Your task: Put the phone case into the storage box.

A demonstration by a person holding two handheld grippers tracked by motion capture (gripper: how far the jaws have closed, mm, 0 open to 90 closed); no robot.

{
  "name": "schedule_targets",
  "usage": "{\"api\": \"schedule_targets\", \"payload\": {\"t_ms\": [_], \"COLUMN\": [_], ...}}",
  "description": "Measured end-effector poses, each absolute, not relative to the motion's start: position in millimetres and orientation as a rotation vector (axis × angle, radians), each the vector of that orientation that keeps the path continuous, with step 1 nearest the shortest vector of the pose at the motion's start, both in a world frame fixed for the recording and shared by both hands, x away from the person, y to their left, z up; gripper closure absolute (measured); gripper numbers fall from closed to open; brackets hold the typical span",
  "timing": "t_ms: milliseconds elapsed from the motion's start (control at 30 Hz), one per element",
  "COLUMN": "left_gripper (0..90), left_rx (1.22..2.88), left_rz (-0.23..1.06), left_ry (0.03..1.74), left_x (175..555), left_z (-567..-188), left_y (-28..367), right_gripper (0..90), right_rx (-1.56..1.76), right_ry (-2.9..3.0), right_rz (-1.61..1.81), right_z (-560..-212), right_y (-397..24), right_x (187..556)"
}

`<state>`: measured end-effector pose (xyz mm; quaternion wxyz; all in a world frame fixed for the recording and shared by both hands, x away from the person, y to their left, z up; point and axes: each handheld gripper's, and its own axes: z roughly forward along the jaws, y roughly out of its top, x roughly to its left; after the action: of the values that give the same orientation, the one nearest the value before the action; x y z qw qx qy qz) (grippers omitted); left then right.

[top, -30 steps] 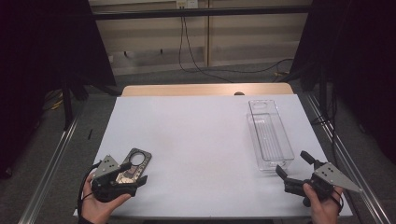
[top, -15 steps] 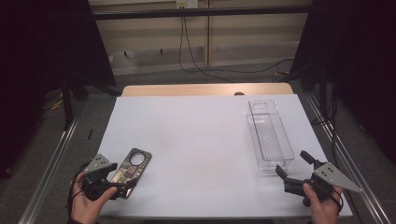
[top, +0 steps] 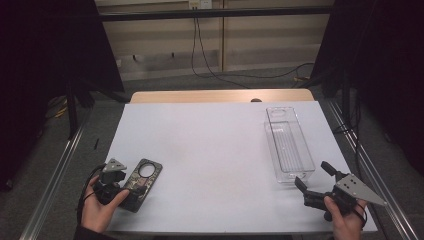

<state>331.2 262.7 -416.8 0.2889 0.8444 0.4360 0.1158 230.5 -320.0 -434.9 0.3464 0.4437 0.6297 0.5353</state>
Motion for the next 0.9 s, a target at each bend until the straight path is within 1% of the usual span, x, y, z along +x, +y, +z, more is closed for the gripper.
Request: {"api": "schedule_targets", "payload": {"t_ms": [200, 333, 400, 500, 667, 767, 833, 900], "left_gripper": [6.2, 6.1, 5.0, 5.6, 3.7, 1.9, 0.0, 0.0], "left_rx": [2.307, 2.356, 2.364, 2.389, 2.393, 2.448, 2.462, 2.465], "left_rz": [0.254, 0.214, 0.194, 0.167, 0.189, 0.22, 0.236, 0.237], "left_ry": [1.184, 1.251, 1.258, 1.254, 1.261, 1.204, 1.207, 1.205], "left_x": [344, 350, 352, 355, 355, 353, 353, 353], "left_z": [-421, -428, -430, -432, -434, -436, -437, -437], "left_y": [259, 254, 253, 253, 250, 247, 244, 244], "right_gripper": [0.0, 0.0, 0.0, 0.0, 0.0, 0.0, 0.0, 0.0], "right_rx": [1.152, 1.154, 1.151, 1.154, 1.153, 1.151, 1.153, 1.152], "right_ry": [1.633, 1.633, 1.634, 1.634, 1.635, 1.636, 1.636, 1.637], "right_rz": [1.389, 1.39, 1.389, 1.39, 1.389, 1.389, 1.389, 1.389], "right_z": [-435, -435, -435, -435, -435, -435, -435, -435], "right_y": [-320, -320, -320, -320, -320, -320, -320, -320], "right_x": [231, 231, 231, 231, 231, 231, 231, 231]}}
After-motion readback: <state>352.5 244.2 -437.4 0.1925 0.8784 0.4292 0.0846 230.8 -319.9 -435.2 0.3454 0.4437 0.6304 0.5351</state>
